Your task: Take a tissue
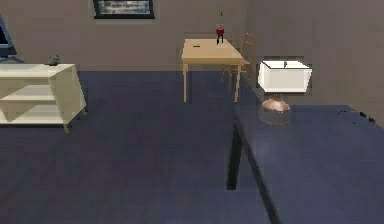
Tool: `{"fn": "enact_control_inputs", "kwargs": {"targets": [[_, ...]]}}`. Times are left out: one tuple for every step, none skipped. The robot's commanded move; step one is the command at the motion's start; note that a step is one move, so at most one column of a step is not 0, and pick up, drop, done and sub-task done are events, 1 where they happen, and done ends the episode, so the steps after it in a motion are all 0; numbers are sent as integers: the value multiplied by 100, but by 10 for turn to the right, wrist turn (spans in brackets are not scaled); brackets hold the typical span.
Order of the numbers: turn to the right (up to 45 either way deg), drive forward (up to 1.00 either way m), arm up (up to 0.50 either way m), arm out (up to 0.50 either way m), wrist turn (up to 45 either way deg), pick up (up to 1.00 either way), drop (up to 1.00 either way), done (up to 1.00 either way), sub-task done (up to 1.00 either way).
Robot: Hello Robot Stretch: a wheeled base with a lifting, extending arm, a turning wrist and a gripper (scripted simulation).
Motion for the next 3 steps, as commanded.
{"fn": "enact_control_inputs", "kwargs": {"targets": [[0, 0, 0, 0, 450, 0, 0, 0, 0], [0, 0, 0, 0, 450, 0, 0, 0, 0], [0, 0, 0, 0, 450, 0, 0, 0, 0]]}}
